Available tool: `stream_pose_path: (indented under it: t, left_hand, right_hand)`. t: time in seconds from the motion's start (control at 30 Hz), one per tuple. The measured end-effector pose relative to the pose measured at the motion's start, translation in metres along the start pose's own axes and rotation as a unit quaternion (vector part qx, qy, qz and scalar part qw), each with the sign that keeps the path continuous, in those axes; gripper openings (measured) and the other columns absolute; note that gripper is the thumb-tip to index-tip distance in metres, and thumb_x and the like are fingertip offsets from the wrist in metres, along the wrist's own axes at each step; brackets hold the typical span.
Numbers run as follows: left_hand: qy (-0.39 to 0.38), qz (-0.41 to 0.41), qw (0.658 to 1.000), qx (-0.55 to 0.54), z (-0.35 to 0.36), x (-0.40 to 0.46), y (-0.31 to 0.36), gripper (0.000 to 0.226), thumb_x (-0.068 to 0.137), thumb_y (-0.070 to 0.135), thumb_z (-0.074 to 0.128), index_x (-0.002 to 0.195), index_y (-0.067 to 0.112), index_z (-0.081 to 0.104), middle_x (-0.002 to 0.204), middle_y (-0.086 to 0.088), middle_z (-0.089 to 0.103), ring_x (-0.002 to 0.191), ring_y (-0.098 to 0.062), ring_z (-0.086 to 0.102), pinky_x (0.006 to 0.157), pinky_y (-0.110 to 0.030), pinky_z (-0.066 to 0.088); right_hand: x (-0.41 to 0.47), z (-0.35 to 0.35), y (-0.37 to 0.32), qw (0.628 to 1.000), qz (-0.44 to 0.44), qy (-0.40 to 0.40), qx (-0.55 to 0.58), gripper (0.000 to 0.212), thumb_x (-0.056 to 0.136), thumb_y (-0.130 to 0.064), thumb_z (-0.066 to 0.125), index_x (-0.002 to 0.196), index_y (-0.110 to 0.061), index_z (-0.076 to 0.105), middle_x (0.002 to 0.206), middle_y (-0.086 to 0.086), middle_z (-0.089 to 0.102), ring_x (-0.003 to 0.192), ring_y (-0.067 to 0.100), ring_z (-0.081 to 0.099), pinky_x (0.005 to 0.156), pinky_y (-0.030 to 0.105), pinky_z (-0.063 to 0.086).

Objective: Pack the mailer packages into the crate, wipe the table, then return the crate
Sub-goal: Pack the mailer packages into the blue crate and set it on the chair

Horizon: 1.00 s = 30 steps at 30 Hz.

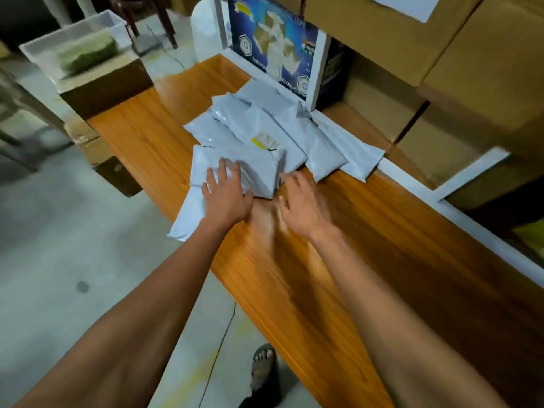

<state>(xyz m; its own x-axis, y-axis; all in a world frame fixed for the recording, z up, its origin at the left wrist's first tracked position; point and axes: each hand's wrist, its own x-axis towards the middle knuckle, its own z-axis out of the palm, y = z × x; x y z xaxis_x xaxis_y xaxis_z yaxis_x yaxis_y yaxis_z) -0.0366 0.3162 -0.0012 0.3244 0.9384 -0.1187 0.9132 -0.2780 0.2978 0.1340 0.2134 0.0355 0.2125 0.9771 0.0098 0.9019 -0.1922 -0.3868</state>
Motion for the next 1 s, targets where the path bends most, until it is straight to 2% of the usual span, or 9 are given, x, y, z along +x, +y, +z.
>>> stream_pose_path:
  t: [0.13,0.27,0.37,0.47,0.53,0.63,0.7,0.83,1.0]
  left_hand:
    - [-0.014,0.054,0.998,-0.011,0.013,-0.006,-0.003,0.075,0.095,0.04,0.051,0.165,0.02,0.031,0.175,-0.01,0.019,0.153,-0.048,0.026,0.117,-0.064,0.033]
    - [0.026,0.107,0.991,-0.074,0.015,-0.013,-0.02,0.067,0.09,0.028,0.05,0.156,0.014,0.046,0.165,-0.013,0.041,0.146,-0.041,0.04,0.113,-0.062,0.042]
    - [0.09,0.026,0.993,-0.068,0.013,-0.011,-0.041,0.061,0.092,0.026,0.059,0.152,0.017,0.047,0.161,-0.011,0.042,0.147,-0.037,0.039,0.114,-0.059,0.041]
    - [0.055,-0.049,0.996,-0.046,0.012,-0.009,-0.064,0.074,0.098,0.041,0.06,0.162,0.022,0.031,0.172,-0.014,0.022,0.155,-0.042,0.024,0.122,-0.061,0.03]
    - [0.019,-0.038,0.999,-0.02,0.015,-0.013,-0.071,0.08,0.1,0.05,0.058,0.167,0.027,0.021,0.174,-0.013,0.017,0.153,-0.043,0.026,0.118,-0.06,0.034]
    - [0.009,-0.025,0.999,0.033,0.022,-0.034,-0.059,0.08,0.103,0.054,0.051,0.169,0.029,0.015,0.173,-0.009,0.025,0.15,-0.039,0.033,0.11,-0.055,0.04]
    - [0.011,-0.027,0.999,0.043,0.026,-0.051,-0.044,0.079,0.102,0.056,0.049,0.169,0.026,0.018,0.17,-0.009,0.032,0.147,-0.037,0.036,0.105,-0.054,0.042]
    - [0.002,-0.022,0.998,0.06,0.034,-0.084,-0.019,0.081,0.096,0.061,0.049,0.161,0.015,0.036,0.156,-0.01,0.047,0.135,-0.036,0.046,0.099,-0.052,0.043]
    - [0.006,0.025,0.997,0.071,0.041,-0.103,-0.002,0.066,0.096,0.063,0.045,0.143,0.018,0.051,0.146,-0.013,0.05,0.131,-0.035,0.044,0.107,-0.051,0.039]
  right_hand:
    - [0.044,0.022,-0.015,0.997,-0.04,-0.045,-0.05,0.085,0.094,-0.031,0.069,0.165,-0.016,0.026,0.171,0.014,0.022,0.154,0.039,0.026,0.118,0.053,0.036]
    - [0.073,0.039,-0.022,0.982,-0.091,-0.116,-0.115,0.101,0.092,-0.042,0.071,0.17,-0.024,0.01,0.177,0.008,0.006,0.161,0.036,0.009,0.128,0.059,0.017]
    - [0.074,0.051,-0.025,0.98,-0.084,-0.113,-0.144,0.096,0.091,-0.042,0.073,0.168,-0.024,0.017,0.172,0.007,0.017,0.156,0.034,0.02,0.126,0.061,0.02]
    - [0.06,0.06,-0.027,0.983,-0.056,-0.081,-0.156,0.088,0.091,-0.045,0.069,0.164,-0.021,0.026,0.166,0.011,0.028,0.149,0.037,0.03,0.119,0.062,0.03]
    - [0.045,0.062,-0.028,0.981,-0.037,-0.065,-0.18,0.087,0.092,-0.052,0.062,0.163,-0.02,0.025,0.162,0.015,0.033,0.144,0.038,0.036,0.112,0.058,0.037]
    - [0.009,0.063,-0.024,0.976,-0.013,-0.041,-0.213,0.086,0.093,-0.062,0.05,0.163,-0.017,0.028,0.158,0.018,0.039,0.13,0.037,0.046,0.099,0.052,0.042]
    - [-0.019,0.064,-0.019,0.976,0.012,-0.032,-0.215,0.086,0.092,-0.065,0.047,0.16,-0.014,0.035,0.159,0.018,0.04,0.124,0.036,0.049,0.094,0.05,0.042]
    - [-0.072,0.062,-0.009,0.974,0.103,-0.017,-0.2,0.086,0.091,-0.072,0.046,0.152,-0.011,0.044,0.158,0.017,0.043,0.113,0.032,0.054,0.087,0.044,0.038]
    - [-0.112,0.057,0.007,0.966,0.183,-0.006,-0.185,0.086,0.088,-0.076,0.05,0.145,-0.011,0.048,0.152,0.018,0.046,0.104,0.032,0.057,0.084,0.042,0.039]
